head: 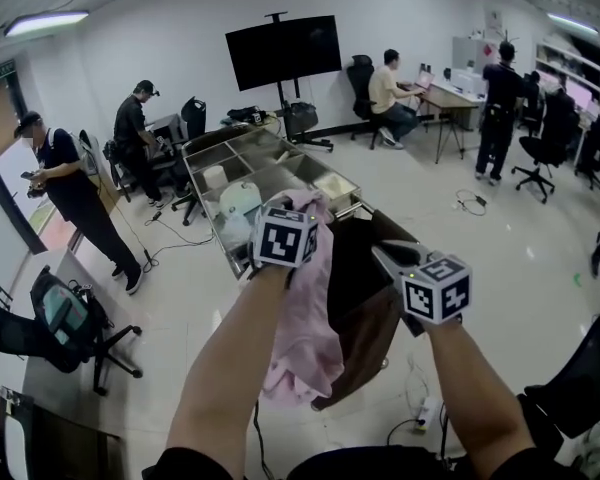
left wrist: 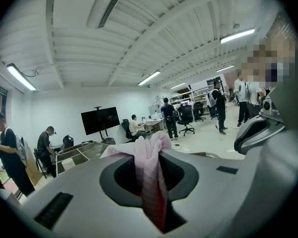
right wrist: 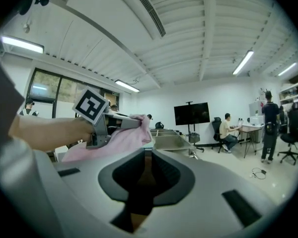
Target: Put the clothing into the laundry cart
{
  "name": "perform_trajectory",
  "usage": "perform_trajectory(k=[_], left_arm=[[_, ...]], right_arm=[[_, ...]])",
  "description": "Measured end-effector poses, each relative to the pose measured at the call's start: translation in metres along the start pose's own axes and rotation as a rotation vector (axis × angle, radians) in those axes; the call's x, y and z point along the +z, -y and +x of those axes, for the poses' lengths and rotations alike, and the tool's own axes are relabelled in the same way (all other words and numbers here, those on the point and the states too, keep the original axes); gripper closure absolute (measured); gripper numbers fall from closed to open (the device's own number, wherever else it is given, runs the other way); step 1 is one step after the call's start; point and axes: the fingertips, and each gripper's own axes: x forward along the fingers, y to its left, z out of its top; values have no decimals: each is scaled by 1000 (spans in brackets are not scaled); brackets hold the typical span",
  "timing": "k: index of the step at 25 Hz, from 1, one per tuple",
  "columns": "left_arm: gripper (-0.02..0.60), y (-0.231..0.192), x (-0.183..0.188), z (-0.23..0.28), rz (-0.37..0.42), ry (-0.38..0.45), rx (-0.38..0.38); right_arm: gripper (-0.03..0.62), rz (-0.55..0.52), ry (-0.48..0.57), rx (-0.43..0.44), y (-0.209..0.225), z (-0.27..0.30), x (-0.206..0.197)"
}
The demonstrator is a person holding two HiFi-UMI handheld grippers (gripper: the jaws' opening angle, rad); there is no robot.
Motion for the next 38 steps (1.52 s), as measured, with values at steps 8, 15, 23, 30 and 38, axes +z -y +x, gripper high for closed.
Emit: perform_trajectory(k=[8, 15, 23, 30, 38], left_arm=[[369, 25, -35, 26, -42, -127, -102], [288, 31, -61, 25, -35, -272, -111], [288, 38, -70, -2, -27, -423, -210], [290, 50, -39, -60, -131, -144, -115], [558, 74, -52, -149, -275, 87, 70]], right_arm=[[533, 24, -26, 14, 13, -1, -4], [531, 0, -62, 44, 8, -6, -14], [532, 11, -67, 72, 8, -14, -19], [531, -3, -67, 137, -12, -19, -25], [531, 0, -77, 229, -31, -50, -47]])
